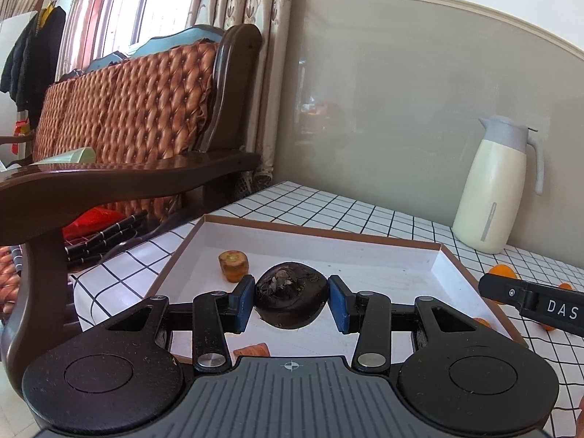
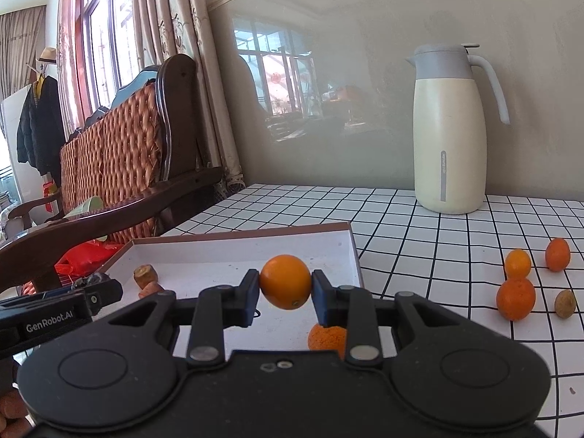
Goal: Organize fruits
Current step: 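Carry both held fruits over the white box and open both tools, then withdraw both open tools from the box toward the remaining fruits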
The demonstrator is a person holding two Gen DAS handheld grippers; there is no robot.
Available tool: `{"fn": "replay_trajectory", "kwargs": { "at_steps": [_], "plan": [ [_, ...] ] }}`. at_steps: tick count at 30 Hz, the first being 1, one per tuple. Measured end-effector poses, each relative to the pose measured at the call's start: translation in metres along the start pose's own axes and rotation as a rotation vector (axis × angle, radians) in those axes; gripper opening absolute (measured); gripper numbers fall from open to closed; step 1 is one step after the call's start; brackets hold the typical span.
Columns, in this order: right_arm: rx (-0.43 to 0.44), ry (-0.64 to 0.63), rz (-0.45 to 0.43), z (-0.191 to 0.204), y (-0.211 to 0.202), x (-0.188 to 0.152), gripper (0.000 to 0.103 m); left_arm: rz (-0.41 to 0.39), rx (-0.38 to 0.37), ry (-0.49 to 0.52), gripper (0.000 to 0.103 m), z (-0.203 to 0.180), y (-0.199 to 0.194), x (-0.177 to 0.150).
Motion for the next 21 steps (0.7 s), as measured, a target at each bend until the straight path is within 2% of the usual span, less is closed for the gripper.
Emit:
{"fn": "replay_trajectory", "kwargs": {
  "at_steps": [12, 15, 16, 17, 18, 21],
  "plan": [
    [-0.018, -0.021, 0.035, 0.007, 0.021, -0.003, 0.024, 0.031, 0.072, -0.031, 0.044, 0.023, 0.018, -0.001],
    [-0.029, -0.026, 0.045, 0.009, 0.027, -0.003, 0.032, 0.046, 0.085, -0.028, 0.044, 0.026, 0.021, -0.004],
    [-0.038, -0.026, 0.044, 0.008, 0.027, -0.003, 0.037, 0.045, 0.091, -0.035, 0.057, 0.027, 0.021, -0.004],
    [-0.045, -0.015, 0.028, 0.007, 0.025, -0.003, 0.055, 0.034, 0.093, -0.046, 0.075, 0.028, 0.019, -0.002],
    [-0.053, 0.001, 0.003, 0.004, 0.021, 0.0, 0.073, 0.003, 0.103, -0.055, 0.103, 0.029, 0.014, 0.001],
    [-0.068, 0.059, -0.103, -0.007, 0.003, 0.013, 0.091, -0.098, 0.113, 0.016, 0.103, 0.021, -0.004, 0.014]
  ]
}}
Point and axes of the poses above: each gripper's, at about its wrist camera, not at the fingertips, and y roughly the way its jaws point, z to its left, x to its top, the point moved 6 cm from there along y, roughly the way its jaws point, and after that the axes turned 9 degrees about -x, right-handed, at the moved point
